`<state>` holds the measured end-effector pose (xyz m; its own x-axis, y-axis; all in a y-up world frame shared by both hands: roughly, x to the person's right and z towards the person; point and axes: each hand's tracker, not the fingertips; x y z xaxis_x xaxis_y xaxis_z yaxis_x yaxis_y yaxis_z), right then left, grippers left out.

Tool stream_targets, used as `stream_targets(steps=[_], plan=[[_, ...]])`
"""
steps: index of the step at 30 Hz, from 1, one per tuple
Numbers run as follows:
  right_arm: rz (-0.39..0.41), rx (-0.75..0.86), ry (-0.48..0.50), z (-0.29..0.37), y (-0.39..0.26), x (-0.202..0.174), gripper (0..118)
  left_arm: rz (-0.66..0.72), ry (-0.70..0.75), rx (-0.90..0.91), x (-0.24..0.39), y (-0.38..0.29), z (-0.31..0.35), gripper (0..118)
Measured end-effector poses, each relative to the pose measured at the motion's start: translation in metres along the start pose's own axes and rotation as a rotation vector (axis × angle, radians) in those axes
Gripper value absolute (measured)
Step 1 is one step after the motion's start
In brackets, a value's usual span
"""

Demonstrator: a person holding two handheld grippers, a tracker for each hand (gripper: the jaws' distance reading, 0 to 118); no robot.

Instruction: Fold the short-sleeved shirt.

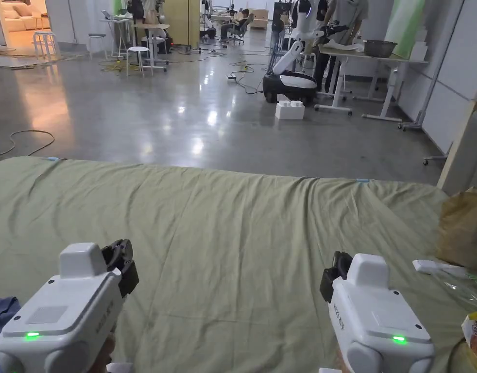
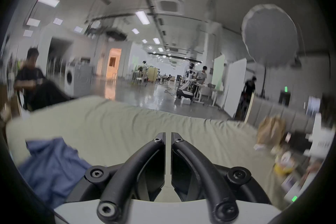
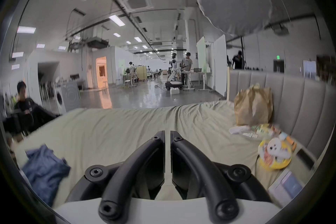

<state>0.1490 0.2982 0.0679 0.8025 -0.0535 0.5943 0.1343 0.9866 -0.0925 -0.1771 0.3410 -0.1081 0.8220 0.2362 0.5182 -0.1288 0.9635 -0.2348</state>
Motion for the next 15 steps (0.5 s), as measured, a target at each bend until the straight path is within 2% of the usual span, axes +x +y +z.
stream_targets(steps=[1, 4, 7, 10, 15], plan=[[-0.055, -0.03, 0.001, 0.0, -0.002, 0.001, 6, 0.048, 0.005, -0.006, -0.003, 0.002, 0.0, 5], [-0.014, -0.023, -0.051, 0.001, -0.001, 0.0, 6, 0.039, 0.02, -0.013, -0.007, 0.003, 0.002, 5], [0.011, -0.027, -0.052, 0.0, -0.002, 0.002, 6, -0.068, 0.015, -0.038, -0.005, 0.002, 0.004, 5], [0.063, -0.041, -0.049, 0.001, -0.008, -0.001, 6, -0.101, 0.028, -0.104, -0.017, 0.003, 0.005, 5], [0.083, -0.078, -0.021, -0.002, -0.022, -0.008, 6, -0.101, 0.158, -0.246, -0.072, 0.0, 0.003, 5]])
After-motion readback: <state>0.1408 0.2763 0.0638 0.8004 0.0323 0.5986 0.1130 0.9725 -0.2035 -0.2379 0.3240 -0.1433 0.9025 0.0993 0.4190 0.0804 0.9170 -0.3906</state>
